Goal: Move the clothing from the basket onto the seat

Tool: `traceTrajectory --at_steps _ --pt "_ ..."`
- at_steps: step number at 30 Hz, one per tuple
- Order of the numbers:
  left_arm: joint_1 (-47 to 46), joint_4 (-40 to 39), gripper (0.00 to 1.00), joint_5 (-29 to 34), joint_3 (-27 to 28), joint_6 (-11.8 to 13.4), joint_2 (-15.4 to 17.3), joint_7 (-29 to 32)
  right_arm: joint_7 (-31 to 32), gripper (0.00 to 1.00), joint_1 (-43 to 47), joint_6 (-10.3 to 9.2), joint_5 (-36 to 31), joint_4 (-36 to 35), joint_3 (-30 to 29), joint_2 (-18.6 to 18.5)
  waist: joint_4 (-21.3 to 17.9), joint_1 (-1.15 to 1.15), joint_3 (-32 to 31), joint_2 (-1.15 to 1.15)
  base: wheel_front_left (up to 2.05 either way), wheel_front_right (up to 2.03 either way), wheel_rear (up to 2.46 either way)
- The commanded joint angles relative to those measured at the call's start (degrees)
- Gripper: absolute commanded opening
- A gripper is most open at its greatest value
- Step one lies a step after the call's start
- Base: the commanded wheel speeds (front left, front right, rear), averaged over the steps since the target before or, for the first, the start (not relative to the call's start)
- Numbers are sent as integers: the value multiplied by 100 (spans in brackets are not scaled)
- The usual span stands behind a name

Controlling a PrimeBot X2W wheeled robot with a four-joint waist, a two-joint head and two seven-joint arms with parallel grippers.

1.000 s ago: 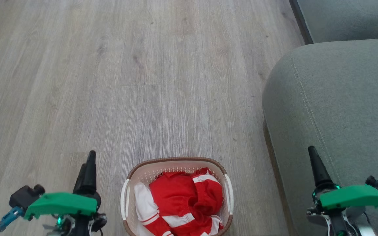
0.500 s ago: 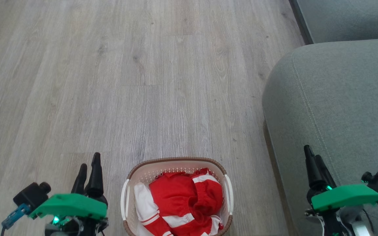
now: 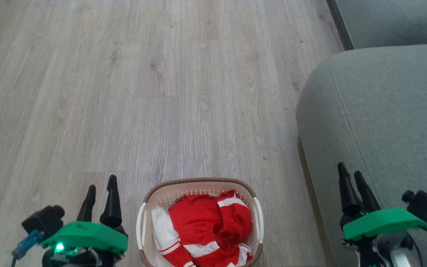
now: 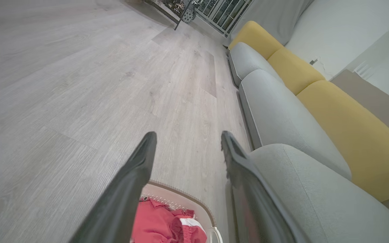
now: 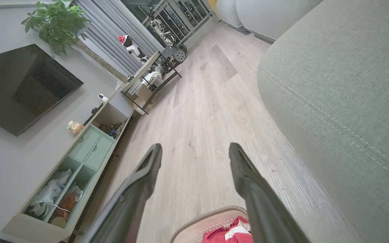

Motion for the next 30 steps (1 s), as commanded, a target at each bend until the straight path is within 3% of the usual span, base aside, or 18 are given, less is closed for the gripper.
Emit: traceTrajectory --at_steps 1,30 --pt "-124 -251 100 236 52 63 96 -87 -110 100 -151 -1 -227 -242 115 -50 1 0 2 0 0 0 0" --pt "76 -500 100 2092 -231 445 177 -556 -586 100 -114 -1 -2118 -439 313 -56 20 0 9 0 0 0 0"
